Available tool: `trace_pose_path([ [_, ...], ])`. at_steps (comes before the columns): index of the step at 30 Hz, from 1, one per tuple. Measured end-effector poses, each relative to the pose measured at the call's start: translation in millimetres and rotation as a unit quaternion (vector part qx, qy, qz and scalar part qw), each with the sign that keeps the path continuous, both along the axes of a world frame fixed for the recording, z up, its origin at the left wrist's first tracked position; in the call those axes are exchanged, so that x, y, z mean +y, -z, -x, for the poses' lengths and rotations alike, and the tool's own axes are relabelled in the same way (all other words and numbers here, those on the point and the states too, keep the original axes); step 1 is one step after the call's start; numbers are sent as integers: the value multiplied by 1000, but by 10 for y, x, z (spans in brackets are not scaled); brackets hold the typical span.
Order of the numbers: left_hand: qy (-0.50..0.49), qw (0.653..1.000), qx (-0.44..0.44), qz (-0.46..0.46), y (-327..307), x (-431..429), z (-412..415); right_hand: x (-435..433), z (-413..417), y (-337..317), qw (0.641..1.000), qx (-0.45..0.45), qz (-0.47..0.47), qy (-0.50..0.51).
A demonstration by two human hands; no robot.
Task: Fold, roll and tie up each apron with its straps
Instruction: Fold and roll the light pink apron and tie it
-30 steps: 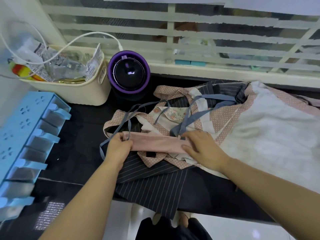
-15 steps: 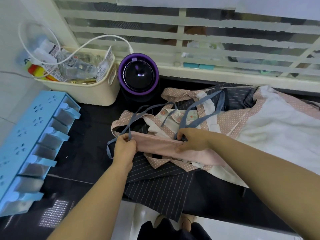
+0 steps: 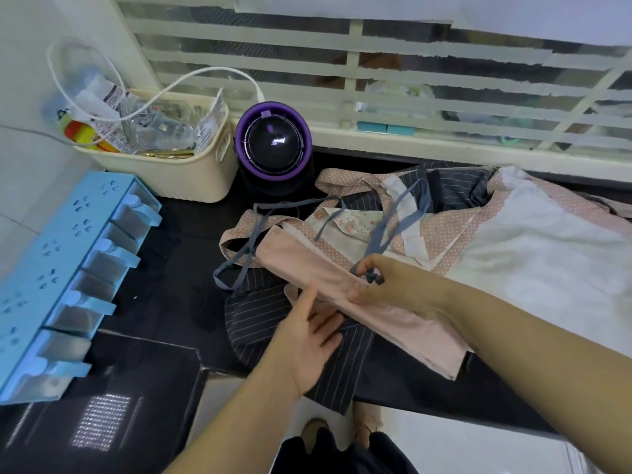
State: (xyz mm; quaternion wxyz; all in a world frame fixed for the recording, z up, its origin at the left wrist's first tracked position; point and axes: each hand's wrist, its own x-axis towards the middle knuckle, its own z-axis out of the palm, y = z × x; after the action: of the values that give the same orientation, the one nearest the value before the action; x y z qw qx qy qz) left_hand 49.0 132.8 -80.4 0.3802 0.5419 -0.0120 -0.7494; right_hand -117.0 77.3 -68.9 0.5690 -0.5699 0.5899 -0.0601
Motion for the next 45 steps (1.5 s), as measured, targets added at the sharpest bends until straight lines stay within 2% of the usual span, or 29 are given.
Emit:
trace_pose_path([
  [2,4,998,42,35,-33,-10,82,134,31,-85,1000,-10,-8,15],
  [5,-37,994,54,85,-153,-113,201,336,81,-250,999,-5,28,41],
  [9,46,987,51,145,-409,-274,303,389,268,-611,983,-54,69,161],
  [10,69,984,48,160,-493,-323,336,387,387,-713,980,-41,104,164],
  [11,88,981,49,168,-564,-371,354,371,514,-771,977,21,172,124],
  [12,107,978,51,170,-662,-412,390,379,661,-828,958,112,255,68],
  [13,123,977,50,167,-770,-449,440,404,817,-856,918,207,339,8],
  [14,135,977,48,160,-847,-484,476,426,927,-837,865,268,421,-45],
  [15,149,975,50,156,-950,-518,524,456,1013,-846,813,290,497,-94],
  [17,178,971,59,149,-1113,-563,604,489,1029,-898,738,246,606,-165],
  [21,230,960,73,141,-1375,-562,743,441,888,-1138,688,125,689,-193],
  [22,240,957,71,145,-1428,-562,758,414,846,-1199,698,111,682,-188],
  [23,239,957,69,147,-1473,-559,772,404,818,-1243,738,88,646,-173],
  [25,219,962,73,143,-1531,-574,799,397,774,-1421,846,40,525,-80],
  [26,211,964,70,146,-1544,-586,817,390,772,-1488,884,9,465,-39],
  [27,202,965,65,155,-1576,-602,843,372,786,-1553,895,-21,445,-31],
  [30,177,965,58,184,-1634,-653,938,308,832,-1715,902,-28,427,-46],
  [33,167,954,18,248,-1672,-708,1072,187,904,-1761,923,-65,379,-7],
  [35,152,947,-11,284,-1715,-738,1143,120,927,-1772,921,-80,380,23],
  [38,161,922,-100,338,-1821,-808,1235,75,952,-1788,903,-93,417,40],
  [40,166,905,-161,358,-1903,-864,1304,17,993,-1756,881,-63,470,8],
  [42,148,911,-148,356,-1986,-914,1356,-33,1031,-1725,861,-13,508,-28],
  [45,103,913,-131,373,-2105,-994,1396,-46,1088,-1740,857,35,514,-20],
])
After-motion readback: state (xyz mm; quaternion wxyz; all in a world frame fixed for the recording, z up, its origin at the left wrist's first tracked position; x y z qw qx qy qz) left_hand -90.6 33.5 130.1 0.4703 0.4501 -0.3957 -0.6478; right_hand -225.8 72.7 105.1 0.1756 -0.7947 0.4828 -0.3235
